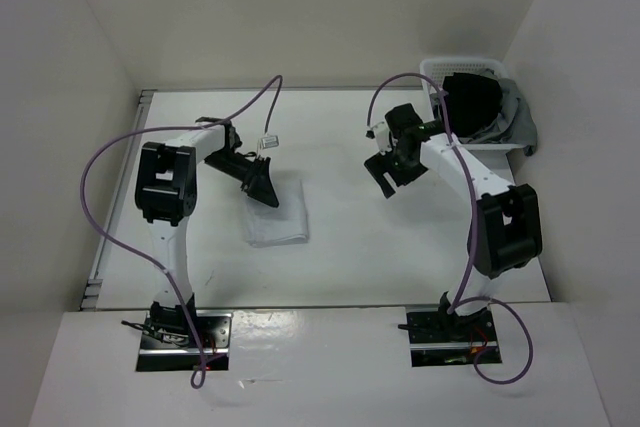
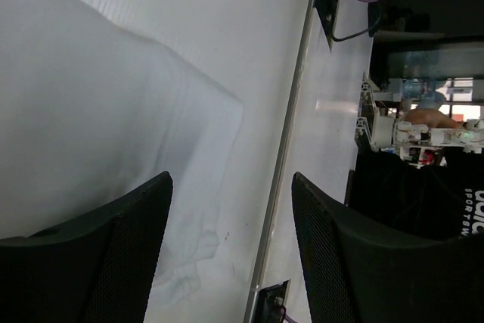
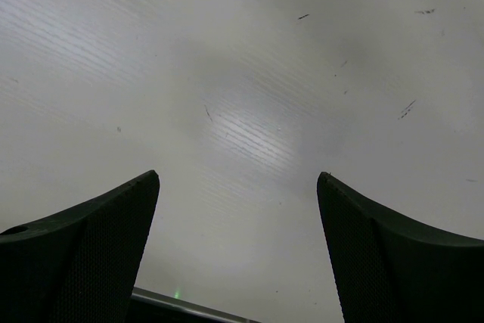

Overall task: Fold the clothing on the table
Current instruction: Fold the skirt

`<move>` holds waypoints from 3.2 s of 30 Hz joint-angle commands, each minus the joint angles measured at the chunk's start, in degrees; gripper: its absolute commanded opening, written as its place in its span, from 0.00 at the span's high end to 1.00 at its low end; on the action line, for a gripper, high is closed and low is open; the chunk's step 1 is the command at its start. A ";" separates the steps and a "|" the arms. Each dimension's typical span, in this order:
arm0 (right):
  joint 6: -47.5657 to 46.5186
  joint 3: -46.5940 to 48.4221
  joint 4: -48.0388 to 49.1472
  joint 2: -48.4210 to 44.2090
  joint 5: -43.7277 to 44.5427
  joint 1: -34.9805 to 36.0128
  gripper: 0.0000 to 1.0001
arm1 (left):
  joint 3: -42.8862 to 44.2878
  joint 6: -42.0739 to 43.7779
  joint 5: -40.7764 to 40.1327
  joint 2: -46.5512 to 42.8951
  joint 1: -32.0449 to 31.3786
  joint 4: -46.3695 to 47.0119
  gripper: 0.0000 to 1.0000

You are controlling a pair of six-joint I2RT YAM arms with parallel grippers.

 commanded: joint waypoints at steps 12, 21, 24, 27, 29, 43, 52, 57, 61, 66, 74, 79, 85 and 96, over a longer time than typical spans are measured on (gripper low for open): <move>0.60 2.42 1.94 5.08 -2.73 -0.07 0.11 | -8.43 9.41 2.93 8.10 5.64 -1.12 0.29; 0.60 2.94 2.47 6.49 -2.73 0.46 0.11 | -10.46 10.55 1.78 9.33 6.17 -1.12 0.29; 0.60 2.94 2.47 6.49 -2.73 0.46 0.11 | -7.92 9.24 1.78 9.33 4.42 -1.12 0.29; 0.60 2.94 2.47 5.96 -2.73 0.46 0.11 | -3.89 7.66 1.78 9.86 1.18 -1.12 0.29; 0.60 2.94 2.47 5.35 -2.21 0.46 0.11 | -1.60 6.87 2.40 10.56 -0.50 -1.12 0.29; 1.12 -1.62 2.47 0.34 1.31 0.46 0.11 | 15.28 0.28 5.82 17.07 -8.68 -1.12 0.29; 0.60 -1.10 2.47 -0.80 0.25 0.46 0.11 | 17.22 -4.47 2.85 2.84 -9.30 -1.12 0.28; 0.60 -0.57 3.79 -3.96 0.25 -0.15 0.11 | 18.28 -8.42 -3.05 -7.44 -8.34 -1.12 0.22; 2.08 -0.57 6.32 -9.32 1.31 -4.53 0.10 | 16.62 -12.99 -7.96 -17.08 0.17 1.94 0.05; 6.13 -5.75 14.04 -19.51 0.78 -14.38 0.07 | -5.24 -26.69 -21.13 -35.87 18.25 19.94 0.00; 9.81 -19.81 22.23 -31.21 3.59 -28.27 0.01 | -26.88 -34.09 -41.10 -56.04 35.77 34.99 0.00; 13.34 -21.84 24.18 -34.47 10.25 -31.35 0.01 | -33.22 -33.13 -45.15 -58.70 41.67 37.64 0.00; 12.64 -22.19 25.22 -33.67 10.53 -32.50 0.01 | -34.81 -32.60 -41.56 -61.68 46.24 38.78 0.00; 11.49 -23.42 24.70 -32.62 10.80 -32.50 0.01 | -35.42 -32.07 -38.39 -62.39 51.52 39.48 0.00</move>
